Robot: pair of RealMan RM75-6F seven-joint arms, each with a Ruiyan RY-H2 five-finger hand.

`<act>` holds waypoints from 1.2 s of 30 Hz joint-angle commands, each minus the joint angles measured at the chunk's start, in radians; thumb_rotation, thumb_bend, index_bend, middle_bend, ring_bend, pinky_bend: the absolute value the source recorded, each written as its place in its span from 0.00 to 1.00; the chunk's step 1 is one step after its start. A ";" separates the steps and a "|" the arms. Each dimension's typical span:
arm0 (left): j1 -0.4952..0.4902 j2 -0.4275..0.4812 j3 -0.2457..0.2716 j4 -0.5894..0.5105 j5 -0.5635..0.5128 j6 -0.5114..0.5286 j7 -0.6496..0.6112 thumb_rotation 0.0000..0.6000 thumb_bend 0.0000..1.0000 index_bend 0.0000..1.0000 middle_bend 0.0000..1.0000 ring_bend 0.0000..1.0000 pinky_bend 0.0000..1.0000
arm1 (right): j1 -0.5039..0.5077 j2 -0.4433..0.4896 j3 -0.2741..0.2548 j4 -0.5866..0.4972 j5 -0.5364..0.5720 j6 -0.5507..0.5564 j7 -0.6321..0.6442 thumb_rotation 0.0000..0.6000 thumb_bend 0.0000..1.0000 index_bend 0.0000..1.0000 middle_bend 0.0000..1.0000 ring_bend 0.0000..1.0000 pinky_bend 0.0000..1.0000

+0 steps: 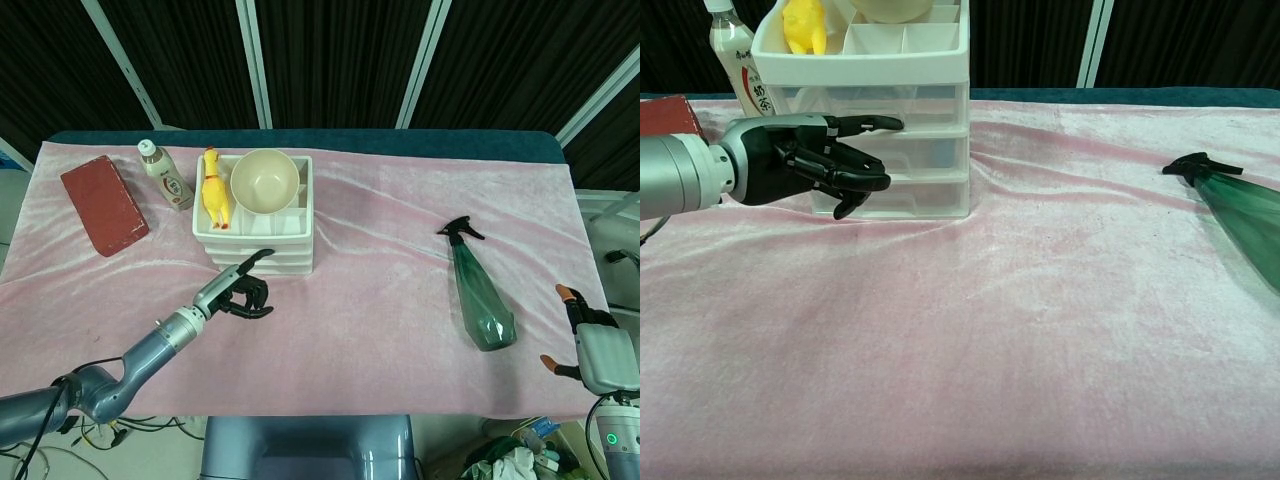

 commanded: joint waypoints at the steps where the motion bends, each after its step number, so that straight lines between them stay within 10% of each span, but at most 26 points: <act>1: -0.002 -0.001 -0.001 0.000 0.001 -0.002 -0.002 1.00 0.27 0.00 0.67 0.61 0.69 | 0.000 0.001 0.000 -0.001 0.002 -0.001 -0.001 1.00 0.00 0.07 0.10 0.28 0.24; 36: 0.010 0.026 0.056 -0.049 0.064 0.045 0.048 1.00 0.27 0.00 0.68 0.61 0.69 | 0.002 0.009 -0.001 -0.013 0.017 -0.018 -0.014 1.00 0.00 0.07 0.10 0.28 0.24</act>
